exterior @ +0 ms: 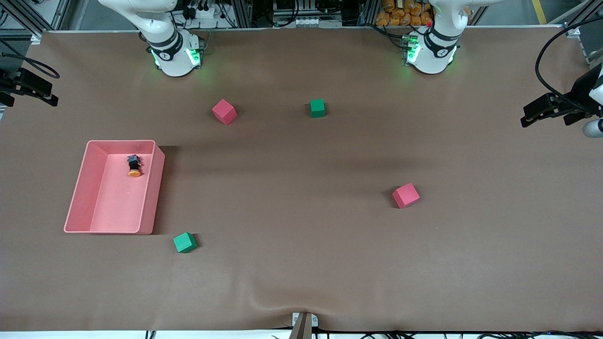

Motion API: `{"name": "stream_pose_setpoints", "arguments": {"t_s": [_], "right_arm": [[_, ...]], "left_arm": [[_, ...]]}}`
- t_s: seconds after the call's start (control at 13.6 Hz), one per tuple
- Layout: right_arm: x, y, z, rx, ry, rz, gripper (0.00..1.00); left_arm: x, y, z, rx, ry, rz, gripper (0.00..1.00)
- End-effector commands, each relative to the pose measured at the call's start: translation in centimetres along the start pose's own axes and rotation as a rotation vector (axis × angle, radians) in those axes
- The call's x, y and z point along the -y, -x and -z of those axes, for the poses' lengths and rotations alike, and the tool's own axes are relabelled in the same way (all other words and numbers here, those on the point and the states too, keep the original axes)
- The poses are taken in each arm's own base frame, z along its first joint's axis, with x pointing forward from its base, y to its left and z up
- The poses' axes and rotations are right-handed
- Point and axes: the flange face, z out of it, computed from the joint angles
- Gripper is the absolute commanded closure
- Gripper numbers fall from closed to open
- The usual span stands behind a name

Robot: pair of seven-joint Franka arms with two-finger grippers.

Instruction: Place and upright button with both arms

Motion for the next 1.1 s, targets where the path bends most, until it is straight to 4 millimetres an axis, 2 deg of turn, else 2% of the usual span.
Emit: {"name": "stream_pose_setpoints", "arguments": {"t_s": [0.0,0.22,0.51,0.88,1.03], "right_arm": [[-0.2,0.3,0.2,0.003,-0.012,0.005,0.0],[-1.3,0.4,0.1,0.008,-0.015,-0.011,0.0],[-2.4,0.2,-3.1,0.058,-0.021,-0.032,0.0],[-4.2,-0.6,-8.3,0.073,-0.026,-0.065,0.0],[-4.3,-0.9,-10.3,0.081,-0.023,-0.065,0.0]], "left_arm": [[0.0,0.0,0.5,-0.006,0.03,-0.01,0.0],[0.2,0.0,0.6,-0.008,0.025,-0.008,0.0],[0.1,-0.1,0.4,-0.004,0.03,-0.007,0.0],[0.1,-0.1,0.3,-0.003,0.03,-0.007,0.0],[0.1,-0.1,0.3,-0.003,0.03,-0.007,0.0]]}}
